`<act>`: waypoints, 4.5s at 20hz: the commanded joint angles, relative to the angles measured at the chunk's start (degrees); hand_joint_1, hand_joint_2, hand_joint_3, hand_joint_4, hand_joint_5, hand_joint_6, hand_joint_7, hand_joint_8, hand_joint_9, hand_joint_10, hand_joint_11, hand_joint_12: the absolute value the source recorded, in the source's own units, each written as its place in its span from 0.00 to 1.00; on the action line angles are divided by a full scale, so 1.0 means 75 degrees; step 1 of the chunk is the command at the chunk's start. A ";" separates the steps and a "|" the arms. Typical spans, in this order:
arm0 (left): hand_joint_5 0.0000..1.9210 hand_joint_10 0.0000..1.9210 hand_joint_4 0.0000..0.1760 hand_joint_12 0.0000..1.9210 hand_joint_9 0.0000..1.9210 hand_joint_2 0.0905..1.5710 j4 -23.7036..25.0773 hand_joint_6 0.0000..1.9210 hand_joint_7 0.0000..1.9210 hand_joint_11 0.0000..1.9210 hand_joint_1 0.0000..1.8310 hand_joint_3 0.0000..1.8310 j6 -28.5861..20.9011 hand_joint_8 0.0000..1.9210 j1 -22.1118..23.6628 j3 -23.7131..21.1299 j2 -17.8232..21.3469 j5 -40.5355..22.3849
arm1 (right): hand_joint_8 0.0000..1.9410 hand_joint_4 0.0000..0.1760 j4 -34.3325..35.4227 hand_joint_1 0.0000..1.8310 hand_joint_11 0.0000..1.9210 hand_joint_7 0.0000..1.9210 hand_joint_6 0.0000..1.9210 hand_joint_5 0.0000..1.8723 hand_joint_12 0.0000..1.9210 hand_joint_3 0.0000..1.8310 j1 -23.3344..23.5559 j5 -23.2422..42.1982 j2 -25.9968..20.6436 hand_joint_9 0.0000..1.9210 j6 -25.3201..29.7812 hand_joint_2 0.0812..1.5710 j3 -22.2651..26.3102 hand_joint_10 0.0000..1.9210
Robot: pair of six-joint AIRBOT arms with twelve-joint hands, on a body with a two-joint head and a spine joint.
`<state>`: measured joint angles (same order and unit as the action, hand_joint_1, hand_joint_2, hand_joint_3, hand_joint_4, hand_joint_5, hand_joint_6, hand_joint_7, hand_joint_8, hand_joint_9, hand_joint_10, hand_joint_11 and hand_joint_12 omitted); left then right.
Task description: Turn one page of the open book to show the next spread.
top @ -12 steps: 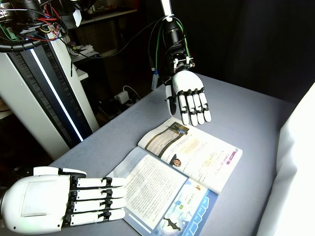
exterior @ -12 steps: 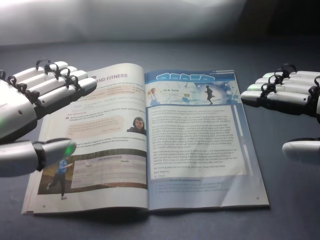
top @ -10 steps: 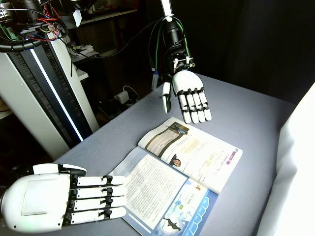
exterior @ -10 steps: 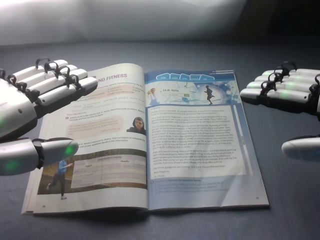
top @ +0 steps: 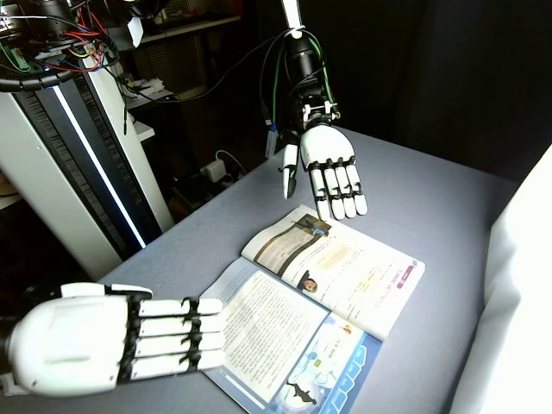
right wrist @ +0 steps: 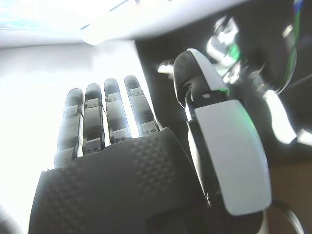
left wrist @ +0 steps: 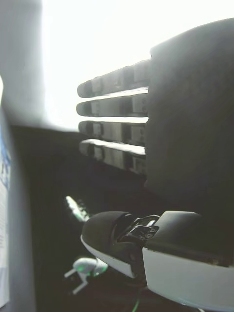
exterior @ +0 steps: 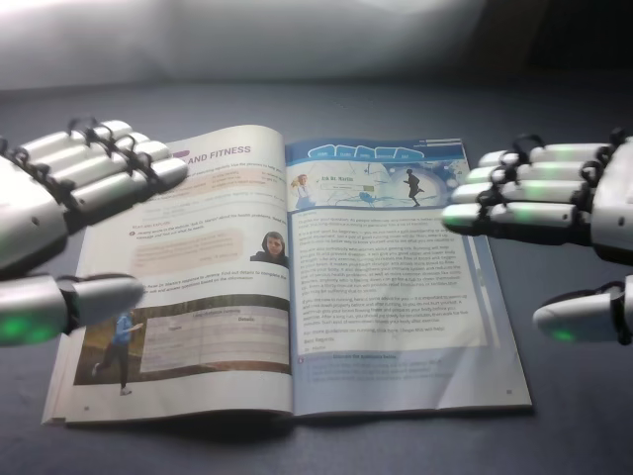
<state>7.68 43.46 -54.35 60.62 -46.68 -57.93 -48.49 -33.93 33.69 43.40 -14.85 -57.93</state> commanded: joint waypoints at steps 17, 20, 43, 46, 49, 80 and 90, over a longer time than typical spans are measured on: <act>0.03 0.00 0.00 0.00 0.00 0.88 -0.0913 0.00 0.00 0.00 0.18 0.00 0.0344 0.00 -0.0530 -0.0302 0.0399 -0.1308 | 0.00 0.00 -0.2050 0.00 0.00 0.00 0.00 0.04 0.12 0.00 -0.0261 -0.0423 0.0931 0.00 0.2526 0.83 -0.0663 0.00; 0.02 0.00 0.00 0.00 0.00 0.88 -0.0930 0.00 0.00 0.00 0.15 0.00 0.0353 0.00 -0.0551 -0.0316 0.0422 -0.1325 | 0.00 0.00 -0.2050 0.00 0.00 0.00 0.01 0.03 0.02 0.00 -0.0433 -0.0451 0.1053 0.00 0.2620 0.82 -0.0749 0.00; 0.04 0.00 0.00 0.00 0.00 0.88 -0.1066 0.01 0.00 0.00 0.19 0.00 0.0417 0.00 -0.0675 -0.0372 0.0465 -0.1565 | 0.00 0.00 -0.1232 0.00 0.00 0.00 0.00 0.00 0.00 0.00 -0.0792 0.0029 0.2245 0.00 0.2386 0.75 -0.1571 0.00; 0.03 0.00 0.00 0.00 0.00 0.89 -0.1141 0.00 0.00 0.00 0.16 0.00 0.0449 0.00 -0.0746 -0.0404 0.0504 -0.1551 | 0.00 0.00 -0.0691 0.00 0.00 0.00 0.00 0.00 0.00 0.00 -0.0788 0.0236 0.2512 0.00 0.1954 0.76 -0.1743 0.00; 0.03 0.00 0.00 0.00 0.00 0.90 -0.1283 0.00 0.00 0.00 0.15 0.00 0.0479 0.00 -0.0890 -0.0436 0.0553 -0.1571 | 0.00 0.00 -0.0070 0.00 0.00 0.00 0.00 0.00 0.00 0.00 -0.0761 0.0572 0.2924 0.00 0.1594 0.76 -0.2036 0.00; 0.04 0.01 0.00 0.40 0.10 0.91 -0.1635 0.00 0.05 0.00 0.00 0.00 0.0353 0.00 -0.1422 -0.0225 0.0102 -0.1795 | 0.00 0.00 0.1121 0.00 0.00 0.00 0.00 0.00 0.00 0.00 0.1815 0.3984 0.5143 0.00 0.0452 0.72 -0.2833 0.00; 0.04 0.01 0.00 0.41 0.10 0.91 -0.1733 0.00 0.05 0.00 0.00 0.00 0.0352 0.00 -0.1421 -0.0329 0.0113 -0.1922 | 0.00 0.00 0.0751 0.00 0.00 0.00 0.00 0.00 0.00 0.00 0.1838 0.3890 0.3696 0.00 0.0452 0.72 -0.1694 0.00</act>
<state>-4.51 46.46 -65.34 58.37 -45.91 -65.01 -46.02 -20.88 58.06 70.78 -11.88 -71.18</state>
